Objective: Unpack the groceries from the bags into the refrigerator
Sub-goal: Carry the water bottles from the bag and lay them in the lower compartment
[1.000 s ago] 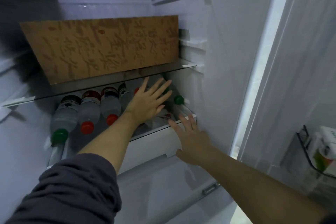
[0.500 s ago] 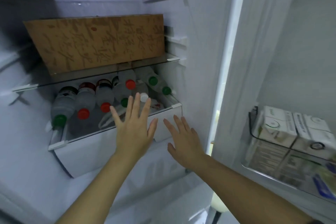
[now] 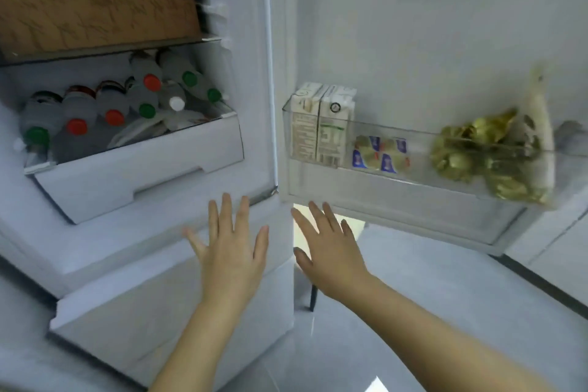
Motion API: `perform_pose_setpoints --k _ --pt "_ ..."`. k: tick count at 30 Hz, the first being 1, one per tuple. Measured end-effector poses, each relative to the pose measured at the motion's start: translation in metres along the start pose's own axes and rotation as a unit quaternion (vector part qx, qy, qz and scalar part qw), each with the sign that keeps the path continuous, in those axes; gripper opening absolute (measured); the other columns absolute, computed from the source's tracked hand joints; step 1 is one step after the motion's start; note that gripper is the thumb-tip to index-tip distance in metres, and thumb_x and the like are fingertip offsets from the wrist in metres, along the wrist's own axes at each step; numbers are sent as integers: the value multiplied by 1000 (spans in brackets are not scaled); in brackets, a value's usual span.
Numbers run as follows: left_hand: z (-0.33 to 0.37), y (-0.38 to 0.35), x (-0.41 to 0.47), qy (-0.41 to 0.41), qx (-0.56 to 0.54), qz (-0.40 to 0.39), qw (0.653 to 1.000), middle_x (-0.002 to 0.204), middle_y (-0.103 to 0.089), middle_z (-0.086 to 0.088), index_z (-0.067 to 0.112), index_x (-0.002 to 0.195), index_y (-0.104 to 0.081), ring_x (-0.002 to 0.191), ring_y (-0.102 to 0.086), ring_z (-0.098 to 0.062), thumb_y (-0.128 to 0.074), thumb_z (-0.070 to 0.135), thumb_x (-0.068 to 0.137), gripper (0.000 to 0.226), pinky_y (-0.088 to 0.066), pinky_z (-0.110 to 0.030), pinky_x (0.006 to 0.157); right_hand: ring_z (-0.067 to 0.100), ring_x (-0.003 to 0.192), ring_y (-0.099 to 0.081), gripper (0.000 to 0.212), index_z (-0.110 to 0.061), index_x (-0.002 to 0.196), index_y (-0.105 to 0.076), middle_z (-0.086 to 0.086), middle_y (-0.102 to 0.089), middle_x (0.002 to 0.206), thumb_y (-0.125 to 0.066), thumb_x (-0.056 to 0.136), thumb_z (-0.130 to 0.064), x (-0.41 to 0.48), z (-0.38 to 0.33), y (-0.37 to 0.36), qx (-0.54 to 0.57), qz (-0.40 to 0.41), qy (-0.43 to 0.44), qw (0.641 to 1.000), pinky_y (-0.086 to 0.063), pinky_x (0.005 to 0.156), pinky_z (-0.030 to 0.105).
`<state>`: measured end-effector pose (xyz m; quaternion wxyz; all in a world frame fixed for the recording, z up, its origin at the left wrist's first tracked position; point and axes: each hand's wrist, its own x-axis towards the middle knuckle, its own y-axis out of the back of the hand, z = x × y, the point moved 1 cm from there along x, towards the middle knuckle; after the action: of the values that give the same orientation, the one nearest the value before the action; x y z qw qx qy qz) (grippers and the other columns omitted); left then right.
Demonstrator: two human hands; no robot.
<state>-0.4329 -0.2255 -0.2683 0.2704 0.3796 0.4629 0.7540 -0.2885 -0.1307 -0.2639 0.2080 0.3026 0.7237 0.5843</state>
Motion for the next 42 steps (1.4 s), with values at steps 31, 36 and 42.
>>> perform_pose_setpoints --k 31,36,42 --pt "455 -95 -247 -447 -151 -245 847 163 0 -4 25 155 -9 150 10 -23 -39 51 98 70 5 -60 114 27 151 8 66 -30 156 3 5 1 165 -31 102 -48 -451 281 57 -46 88 -587 804 -8 120 54" --pt "516 -107 -292 -527 -156 -282 786 163 1 -4 26 155 -7 150 12 -23 -39 49 99 69 6 -60 114 25 151 8 66 -31 156 5 4 3 165 -28 102 -50 -510 309 50 -28 100 -677 728 -4 119 53" --pt "573 -97 -368 -618 -181 -315 697 163 2 -4 27 155 -6 149 12 -23 -37 48 99 68 5 -60 116 25 151 4 66 -29 156 -1 4 -2 165 -33 102 -47 -602 307 44 -31 142 -770 621 -8 119 53"
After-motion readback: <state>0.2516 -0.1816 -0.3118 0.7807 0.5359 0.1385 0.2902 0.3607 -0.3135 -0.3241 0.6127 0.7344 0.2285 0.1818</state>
